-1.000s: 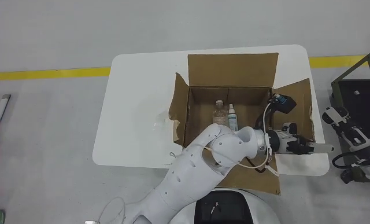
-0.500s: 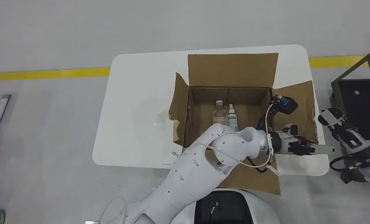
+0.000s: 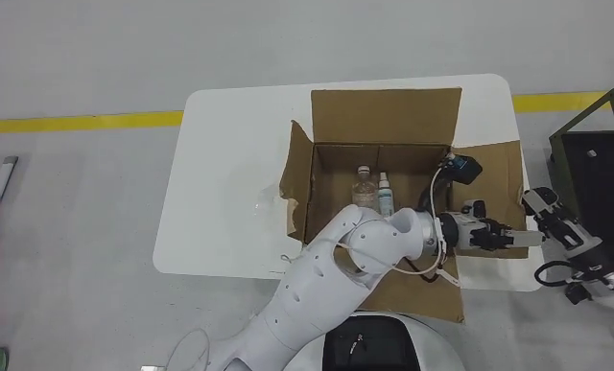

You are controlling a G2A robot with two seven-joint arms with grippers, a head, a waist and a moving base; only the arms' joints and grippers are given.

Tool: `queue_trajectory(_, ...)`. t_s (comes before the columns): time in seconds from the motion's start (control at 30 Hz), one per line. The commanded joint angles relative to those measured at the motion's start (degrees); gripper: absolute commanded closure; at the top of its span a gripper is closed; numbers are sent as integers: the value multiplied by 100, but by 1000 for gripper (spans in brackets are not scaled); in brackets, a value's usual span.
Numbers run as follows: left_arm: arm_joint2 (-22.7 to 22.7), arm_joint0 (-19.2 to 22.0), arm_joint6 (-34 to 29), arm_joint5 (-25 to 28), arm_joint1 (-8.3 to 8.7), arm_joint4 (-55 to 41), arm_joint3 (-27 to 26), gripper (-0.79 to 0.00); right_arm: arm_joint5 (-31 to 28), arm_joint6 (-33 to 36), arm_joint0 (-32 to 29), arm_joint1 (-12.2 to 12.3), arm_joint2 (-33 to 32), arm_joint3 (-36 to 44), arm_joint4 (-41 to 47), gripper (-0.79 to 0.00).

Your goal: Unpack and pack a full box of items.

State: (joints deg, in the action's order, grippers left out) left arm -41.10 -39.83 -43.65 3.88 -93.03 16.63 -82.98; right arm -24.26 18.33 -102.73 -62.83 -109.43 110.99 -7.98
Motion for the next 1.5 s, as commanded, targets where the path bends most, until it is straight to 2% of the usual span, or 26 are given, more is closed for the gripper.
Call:
queue_trajectory(0.0, -202, -120, 59, -63, 58, 95, -144, -785, -7, -12, 3, -5, 22, -36, -10, 0)
queue_trajectory(0.27, -990, -657, -83, -621, 374, 1378, -721, -785, -21, -24, 21, -22, 62, -126, -30, 0)
queue_trajectory(0.53, -1114, -811, -871, -1266, 558, 2917, -1125, -785, -57, 8, 48, -32, 60, -147, -8, 0)
queue_trajectory(0.6, -1157, -893, -770, -1272, 539, 2561, -1192, -785, -69, 19, 59, -33, 57, -151, -8, 0)
queue_trajectory(0.97, -1157, -893, -770, -1272, 539, 2561, -1192, -785, -109, 17, 75, -49, 49, -161, 37, 0)
queue_trajectory(1.07, -1081, -901, -805, -1348, 578, 3199, -1180, -785, -117, 20, 80, -53, 45, -156, 47, 0)
queue_trajectory(1.27, -581, -452, -1920, -1714, 634, 5533, -1139, -785, -104, 52, 108, -60, 74, -156, 37, 0)
queue_trajectory(1.47, -76, -71, -2857, -1692, 552, 6899, -912, -785, -87, 51, 115, -68, 84, -143, 26, 0)
